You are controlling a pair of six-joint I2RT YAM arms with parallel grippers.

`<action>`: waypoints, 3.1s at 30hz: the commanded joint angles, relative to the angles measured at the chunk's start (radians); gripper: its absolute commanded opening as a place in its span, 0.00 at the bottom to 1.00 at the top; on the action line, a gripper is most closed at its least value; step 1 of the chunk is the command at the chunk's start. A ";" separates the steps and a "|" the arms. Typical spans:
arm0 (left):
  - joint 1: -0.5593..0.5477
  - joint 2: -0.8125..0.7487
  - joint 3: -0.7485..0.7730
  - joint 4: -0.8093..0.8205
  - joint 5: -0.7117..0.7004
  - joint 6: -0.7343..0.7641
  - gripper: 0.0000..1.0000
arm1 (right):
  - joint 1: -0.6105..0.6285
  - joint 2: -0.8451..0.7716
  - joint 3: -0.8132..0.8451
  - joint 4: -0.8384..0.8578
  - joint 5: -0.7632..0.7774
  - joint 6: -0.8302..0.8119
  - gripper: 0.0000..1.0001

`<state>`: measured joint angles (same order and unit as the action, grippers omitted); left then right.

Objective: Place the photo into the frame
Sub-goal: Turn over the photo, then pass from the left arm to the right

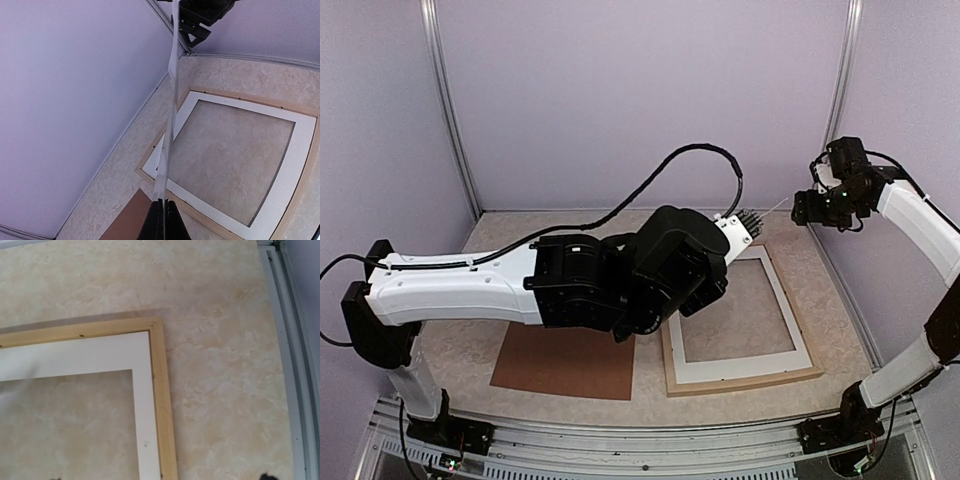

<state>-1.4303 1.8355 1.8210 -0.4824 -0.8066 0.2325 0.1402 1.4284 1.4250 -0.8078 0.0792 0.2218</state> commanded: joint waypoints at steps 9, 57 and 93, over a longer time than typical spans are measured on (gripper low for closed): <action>-0.088 0.210 0.188 -0.196 0.222 -0.023 0.01 | -0.044 0.021 -0.009 0.020 -0.043 -0.018 0.84; -0.084 0.394 0.125 -0.242 0.619 -0.170 0.20 | -0.020 -0.037 -0.444 0.191 -0.289 0.046 0.72; -0.036 0.016 -0.314 0.040 0.257 -0.464 0.00 | -0.036 -0.110 -0.507 0.219 -0.352 0.185 0.75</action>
<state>-1.4666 1.8774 1.5242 -0.4480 -0.4870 -0.2024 0.1162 1.3300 0.8852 -0.5888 -0.2695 0.3775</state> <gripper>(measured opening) 0.005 0.738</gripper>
